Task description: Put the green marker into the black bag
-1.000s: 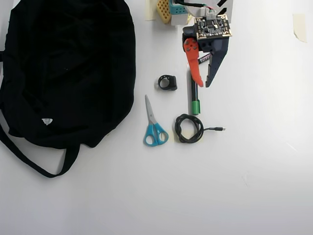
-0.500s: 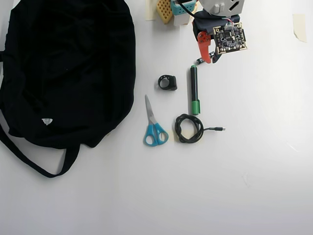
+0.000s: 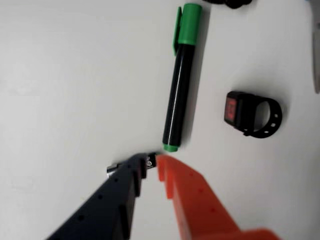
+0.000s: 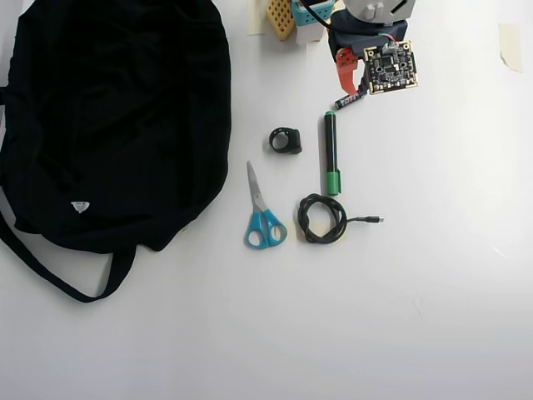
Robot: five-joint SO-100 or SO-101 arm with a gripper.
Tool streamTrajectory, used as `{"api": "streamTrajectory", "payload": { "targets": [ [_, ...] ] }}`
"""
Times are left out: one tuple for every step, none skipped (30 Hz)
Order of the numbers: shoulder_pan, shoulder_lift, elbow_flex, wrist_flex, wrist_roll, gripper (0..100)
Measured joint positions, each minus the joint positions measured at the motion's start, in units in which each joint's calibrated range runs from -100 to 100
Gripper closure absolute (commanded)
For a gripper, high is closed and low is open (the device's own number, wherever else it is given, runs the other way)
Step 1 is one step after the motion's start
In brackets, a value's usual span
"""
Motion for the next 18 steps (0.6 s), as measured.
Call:
{"api": "streamTrajectory", "payload": {
  "targets": [
    [0.15, 0.00, 0.00, 0.00, -0.39, 87],
    [0.29, 0.00, 0.00, 0.00, -0.88, 86],
    [0.29, 0.00, 0.00, 0.00, -1.32, 85],
    [0.22, 0.00, 0.00, 0.00, -1.71, 85],
    [-0.29, 0.00, 0.00, 0.00, -1.95, 84],
    [-0.96, 0.00, 0.00, 0.00, -2.10, 84],
    [-1.69, 0.00, 0.00, 0.00, -2.30, 84],
    [-2.28, 0.00, 0.00, 0.00, -2.59, 84],
    [-2.50, 0.00, 0.00, 0.00, -2.98, 84],
    [-2.50, 0.00, 0.00, 0.00, -3.42, 84],
    [-2.28, 0.00, 0.08, 0.00, -3.81, 84],
    [-2.06, 0.00, 0.63, 0.00, -4.25, 84],
    [-2.06, 0.00, 1.57, 0.00, -4.69, 84],
    [-2.28, 0.00, 2.67, 0.00, -5.18, 84],
    [-2.57, 0.17, 3.69, -0.09, -5.67, 84],
    [-2.79, 0.58, 4.64, -0.26, -6.20, 84],
    [-2.94, 1.16, 5.27, -0.34, -6.64, 84],
    [-2.87, 1.83, 5.74, -0.34, -6.98, 84]
  ]
}}
